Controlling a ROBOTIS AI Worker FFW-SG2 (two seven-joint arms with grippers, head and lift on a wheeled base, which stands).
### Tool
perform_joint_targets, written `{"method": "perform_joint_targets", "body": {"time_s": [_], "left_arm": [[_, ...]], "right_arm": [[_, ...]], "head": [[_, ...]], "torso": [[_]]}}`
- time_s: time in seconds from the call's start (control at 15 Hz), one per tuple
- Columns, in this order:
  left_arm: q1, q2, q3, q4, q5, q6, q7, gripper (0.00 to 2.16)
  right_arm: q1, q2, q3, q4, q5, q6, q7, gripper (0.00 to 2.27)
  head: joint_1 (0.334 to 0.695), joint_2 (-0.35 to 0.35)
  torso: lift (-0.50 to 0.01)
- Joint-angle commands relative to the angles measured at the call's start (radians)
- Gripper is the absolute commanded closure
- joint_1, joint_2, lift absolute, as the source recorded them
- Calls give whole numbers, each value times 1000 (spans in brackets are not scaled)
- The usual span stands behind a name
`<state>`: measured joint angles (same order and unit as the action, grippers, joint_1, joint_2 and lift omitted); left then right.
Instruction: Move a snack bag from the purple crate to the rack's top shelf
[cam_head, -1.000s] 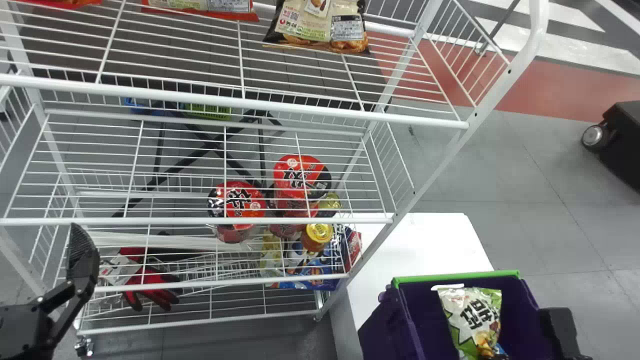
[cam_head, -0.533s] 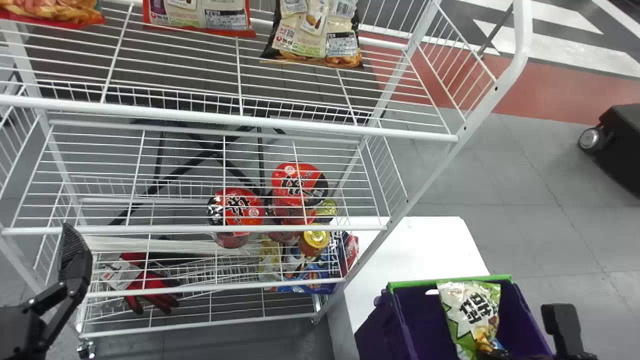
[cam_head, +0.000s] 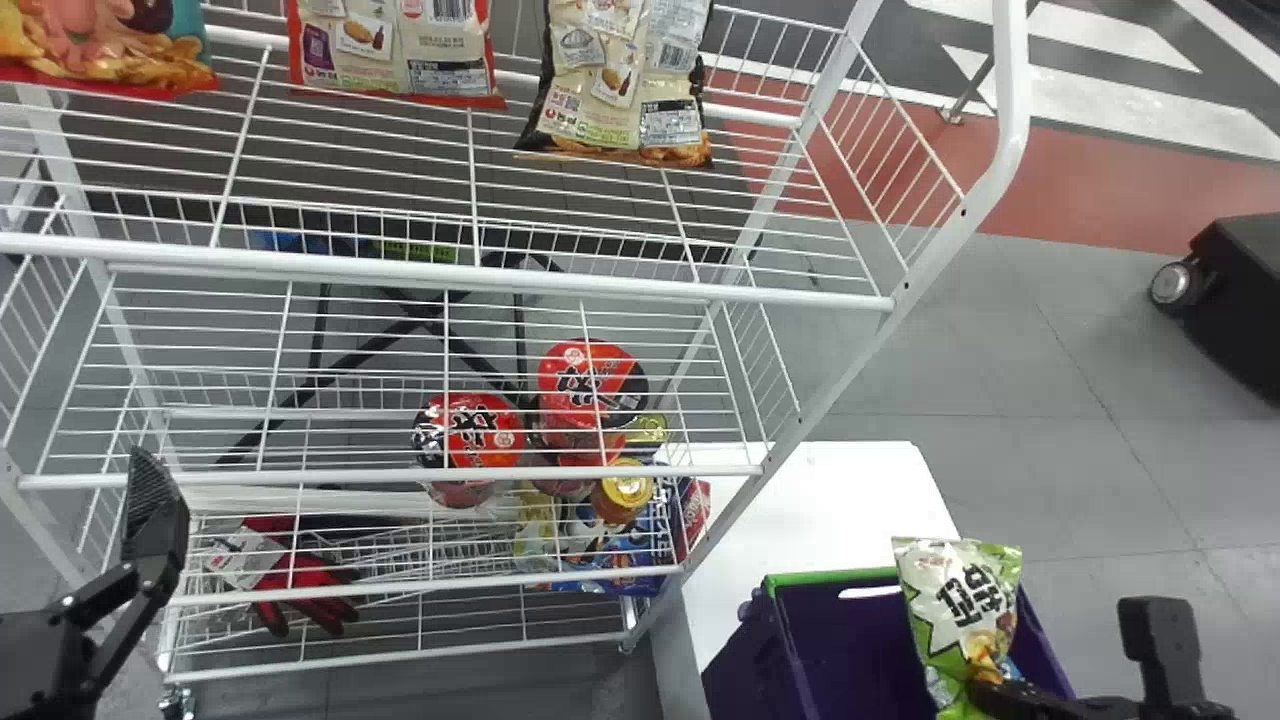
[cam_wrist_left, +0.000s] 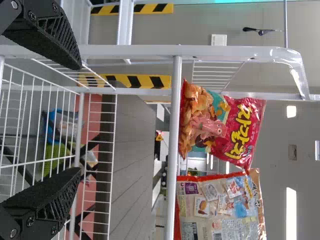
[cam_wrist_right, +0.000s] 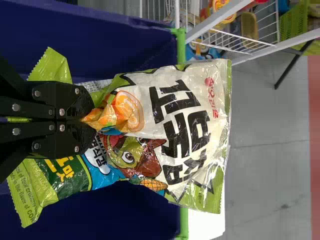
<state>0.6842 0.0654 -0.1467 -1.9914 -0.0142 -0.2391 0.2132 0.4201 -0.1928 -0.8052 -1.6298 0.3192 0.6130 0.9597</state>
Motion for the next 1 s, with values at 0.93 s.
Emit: {"method": "perform_joint_targets", "body": {"time_s": [0.93], "left_arm": [[-5, -1, -7, 0, -9, 18, 2, 83]], "right_arm": [[0, 21, -34, -84, -23, 15, 34, 2047]], "head": [[695, -350]], "torso": [[-135]]}}
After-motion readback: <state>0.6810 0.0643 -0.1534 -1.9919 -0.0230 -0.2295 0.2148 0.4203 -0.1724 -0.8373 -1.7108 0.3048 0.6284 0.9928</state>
